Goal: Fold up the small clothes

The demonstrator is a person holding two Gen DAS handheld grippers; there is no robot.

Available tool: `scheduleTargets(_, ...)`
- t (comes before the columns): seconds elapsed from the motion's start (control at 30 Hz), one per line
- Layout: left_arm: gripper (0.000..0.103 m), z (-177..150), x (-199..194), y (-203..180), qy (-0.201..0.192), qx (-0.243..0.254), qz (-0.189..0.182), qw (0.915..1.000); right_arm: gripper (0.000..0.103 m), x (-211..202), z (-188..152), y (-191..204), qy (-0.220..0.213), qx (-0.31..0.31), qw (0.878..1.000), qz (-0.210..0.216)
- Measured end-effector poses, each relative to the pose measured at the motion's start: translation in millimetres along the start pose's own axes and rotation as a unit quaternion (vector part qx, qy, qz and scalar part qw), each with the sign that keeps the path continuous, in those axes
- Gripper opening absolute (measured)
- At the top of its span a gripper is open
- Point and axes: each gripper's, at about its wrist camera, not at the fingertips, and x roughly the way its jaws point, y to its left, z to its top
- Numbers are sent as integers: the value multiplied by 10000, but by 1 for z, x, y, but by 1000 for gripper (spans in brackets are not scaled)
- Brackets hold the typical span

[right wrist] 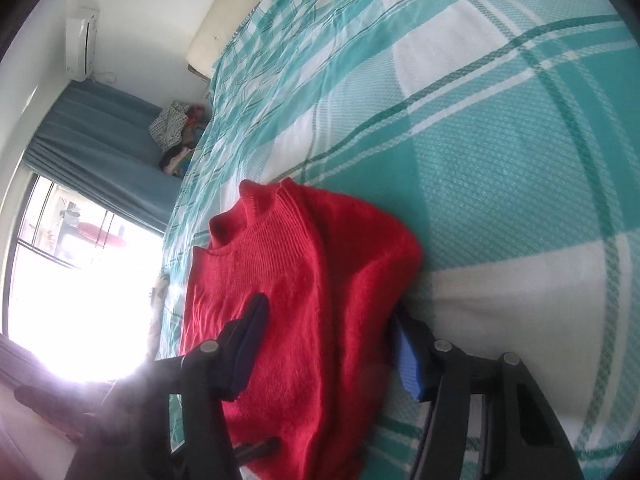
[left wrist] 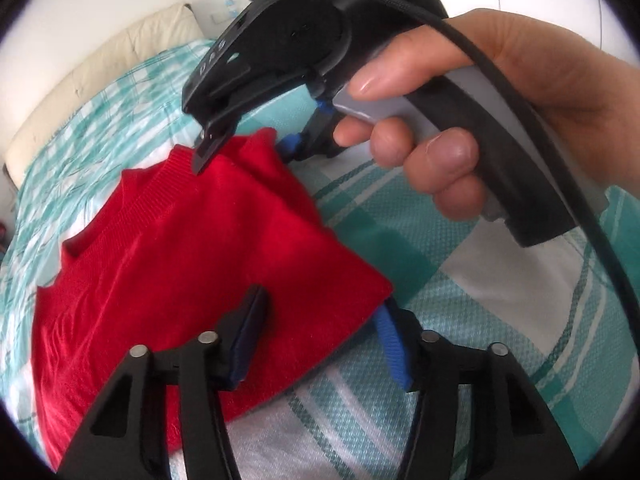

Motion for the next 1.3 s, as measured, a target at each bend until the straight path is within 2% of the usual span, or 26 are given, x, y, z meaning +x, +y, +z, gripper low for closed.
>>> scheduleTargets(0.03,25,1,1,1,5,-16,65,10000,41,6,2,2,67,-47,10000,-57)
scheduleTargets(0.07,18,0,1,3,-3,-59,105,9999,32,12,2,5,122,-135,9997,-165)
scheduleTargets(0.1,11,0,-1,4,-45,-128,124,9998,13,15,3,8,118,-228,9990,-362)
scheduleTargets(0.23,8,-7,-30,32,-403,-696,-92,9967,13,7,1,27,-234,-362,9975,-560)
scheduleTargets(0.33,7,-17,-63,67,-631,-1303,-273,9891,13,-7,-4,62,-428,-633,9963,-383)
scheduleTargets(0.47,7,-41,-98,122,-650,-1982,-410,9771,13,-6,-9,123,-475,-991,9939,-24)
scheduleTargets(0.53,7,-56,-110,150,-612,-2277,-383,9711,13,10,-8,156,-364,-1158,9926,47)
scheduleTargets(0.67,7,-93,-126,205,-585,-2813,-164,9577,13,59,-12,218,-120,-1626,9866,-118)
scheduleTargets(0.77,7,-122,-129,238,-518,-3374,-169,9398,13,99,-20,246,74,-1797,9835,-185)
scheduleTargets(0.83,7,-134,-126,257,-437,-3666,-147,9292,13,126,-26,259,205,-1869,9817,-293)
scheduleTargets(0.97,7,-154,-108,275,-142,-3957,-145,9182,13,173,-33,270,420,-1974,9778,-562)
scheduleTargets(1.1,7,-174,-86,277,302,-4227,-376,9050,15,211,-40,266,682,-2019,9735,-825)
scheduleTargets(1.17,10,-178,-82,277,398,-4289,-433,9014,23,224,-43,262,793,-1913,9747,-837)
scheduleTargets(1.23,14,-182,-85,278,430,-4350,-447,8983,39,228,-45,258,820,-1743,9795,-586)
scheduleTargets(1.27,15,-184,-88,278,430,-4376,-446,8970,41,228,-45,257,796,-1655,9821,-415)
scheduleTargets(1.3,21,-186,-91,278,437,-4392,-433,8963,41,228,-45,258,785,-1565,9842,-254)
